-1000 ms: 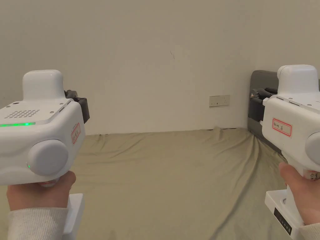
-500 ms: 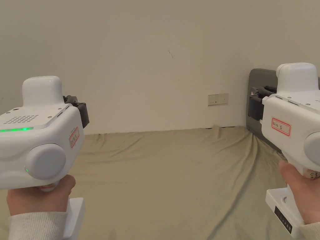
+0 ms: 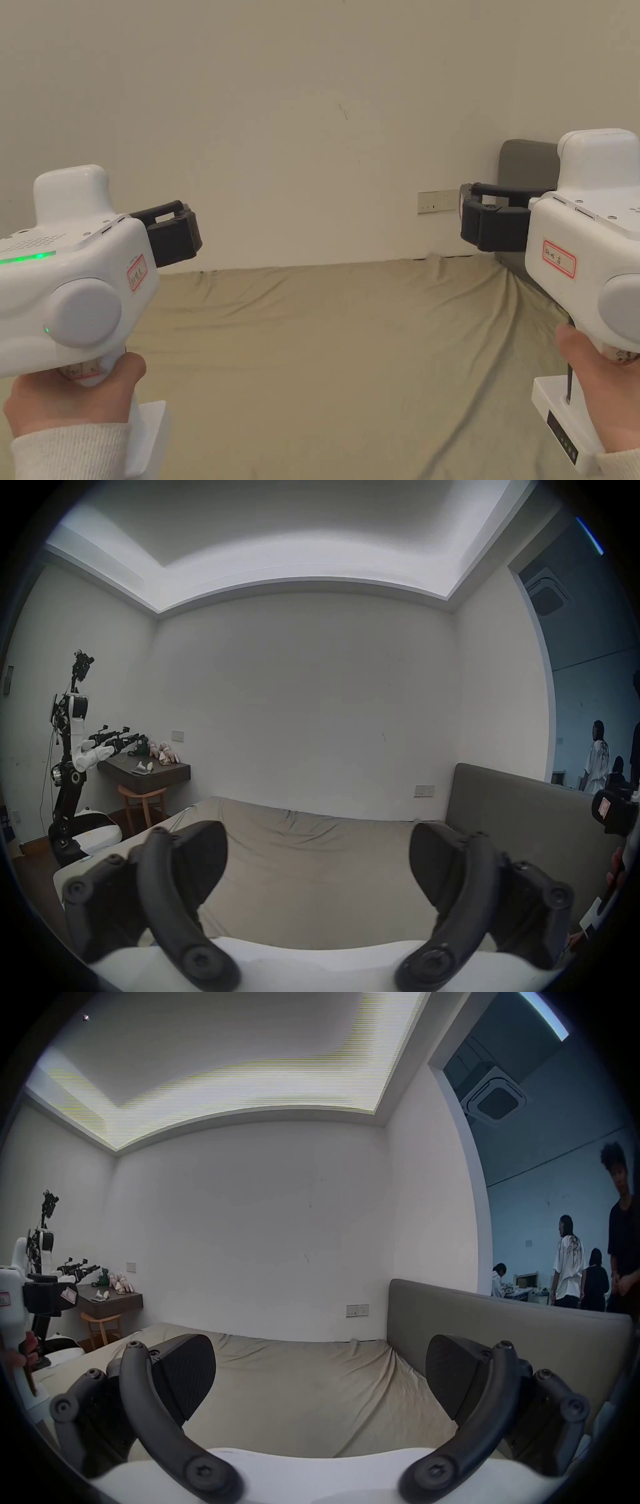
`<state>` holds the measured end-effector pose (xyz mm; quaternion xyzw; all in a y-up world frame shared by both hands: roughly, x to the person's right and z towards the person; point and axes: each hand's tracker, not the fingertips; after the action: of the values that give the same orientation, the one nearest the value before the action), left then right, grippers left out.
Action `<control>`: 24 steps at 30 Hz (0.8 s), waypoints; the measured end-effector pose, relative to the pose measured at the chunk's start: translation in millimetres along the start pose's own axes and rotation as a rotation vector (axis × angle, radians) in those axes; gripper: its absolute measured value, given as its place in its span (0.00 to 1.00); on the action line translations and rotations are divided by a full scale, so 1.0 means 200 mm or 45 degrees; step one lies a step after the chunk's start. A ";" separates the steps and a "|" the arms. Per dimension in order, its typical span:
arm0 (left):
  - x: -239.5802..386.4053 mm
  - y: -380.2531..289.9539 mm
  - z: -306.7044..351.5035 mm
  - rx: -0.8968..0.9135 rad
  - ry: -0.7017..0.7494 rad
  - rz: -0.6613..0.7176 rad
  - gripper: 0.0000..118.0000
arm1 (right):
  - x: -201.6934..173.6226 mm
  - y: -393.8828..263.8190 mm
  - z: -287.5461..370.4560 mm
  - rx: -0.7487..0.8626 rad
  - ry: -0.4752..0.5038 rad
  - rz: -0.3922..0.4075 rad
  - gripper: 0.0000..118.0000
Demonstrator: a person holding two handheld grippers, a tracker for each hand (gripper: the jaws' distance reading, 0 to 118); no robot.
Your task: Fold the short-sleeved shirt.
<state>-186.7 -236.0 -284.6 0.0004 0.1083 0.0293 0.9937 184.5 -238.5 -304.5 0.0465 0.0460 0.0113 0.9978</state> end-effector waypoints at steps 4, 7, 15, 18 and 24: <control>0.03 0.00 0.02 0.018 0.014 -0.043 0.99 | -0.01 0.01 0.02 0.017 0.006 0.016 1.00; 0.02 0.02 0.03 0.031 0.000 -0.050 0.99 | -0.02 0.02 0.02 0.034 -0.001 0.015 1.00; 0.02 0.04 0.06 0.063 -0.003 -0.027 0.99 | -0.02 0.03 0.04 0.031 0.000 0.017 1.00; 0.01 0.04 0.07 0.063 0.010 -0.032 0.99 | -0.02 0.03 0.04 0.025 -0.002 0.008 1.00; 0.03 0.05 0.07 0.069 0.005 -0.053 1.00 | -0.01 0.01 0.03 0.033 0.004 0.004 1.00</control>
<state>-179.1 -226.0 -271.2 0.0249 0.1112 0.0058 0.9935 182.5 -236.5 -298.3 0.0594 0.0478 0.0121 0.9970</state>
